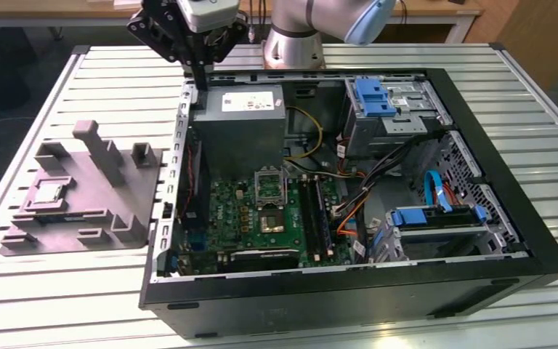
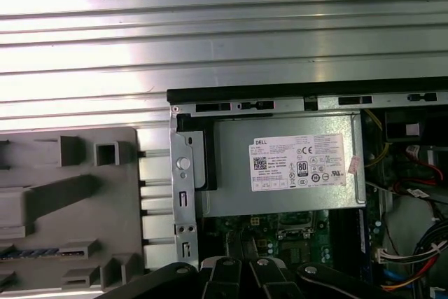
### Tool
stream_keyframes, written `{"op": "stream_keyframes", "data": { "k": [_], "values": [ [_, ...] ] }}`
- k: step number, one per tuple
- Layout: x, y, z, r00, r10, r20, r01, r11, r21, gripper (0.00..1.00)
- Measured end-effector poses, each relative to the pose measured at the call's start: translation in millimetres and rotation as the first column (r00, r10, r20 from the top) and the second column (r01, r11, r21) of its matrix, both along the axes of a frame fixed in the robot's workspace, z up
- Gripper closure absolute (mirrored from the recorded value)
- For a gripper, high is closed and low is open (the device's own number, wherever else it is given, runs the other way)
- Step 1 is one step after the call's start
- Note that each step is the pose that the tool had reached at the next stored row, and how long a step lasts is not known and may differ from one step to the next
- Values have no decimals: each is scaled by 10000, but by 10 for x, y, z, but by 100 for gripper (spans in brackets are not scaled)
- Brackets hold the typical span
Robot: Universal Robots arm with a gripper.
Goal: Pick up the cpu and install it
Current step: 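Reach for the cpu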
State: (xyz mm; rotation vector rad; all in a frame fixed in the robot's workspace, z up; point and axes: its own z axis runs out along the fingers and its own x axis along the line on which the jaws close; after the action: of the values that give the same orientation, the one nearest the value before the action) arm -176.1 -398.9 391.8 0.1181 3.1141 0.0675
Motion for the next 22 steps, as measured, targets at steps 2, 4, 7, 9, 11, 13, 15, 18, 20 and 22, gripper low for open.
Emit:
{"op": "stream_keyframes", "data": {
  "k": [2,4,7,9,11,13,15,18,20,22],
  "values": [
    [-5,0,0,10000,0,0,0,10000,0,89],
    [-9,0,0,10000,0,0,0,10000,0,89],
    [-36,0,0,10000,0,0,0,10000,0,89],
    [-40,0,0,10000,0,0,0,10000,0,89],
    [-44,0,0,10000,0,0,0,10000,1,89],
    [-48,0,0,10000,0,0,0,10000,0,89],
    [-52,0,0,10000,0,0,0,10000,0,89],
    [-64,0,0,10000,0,0,0,10000,0,89],
    [-68,0,-1,10000,0,0,0,10000,1,89],
    [-84,0,-1,10000,0,0,0,10000,0,89]
  ]
}}
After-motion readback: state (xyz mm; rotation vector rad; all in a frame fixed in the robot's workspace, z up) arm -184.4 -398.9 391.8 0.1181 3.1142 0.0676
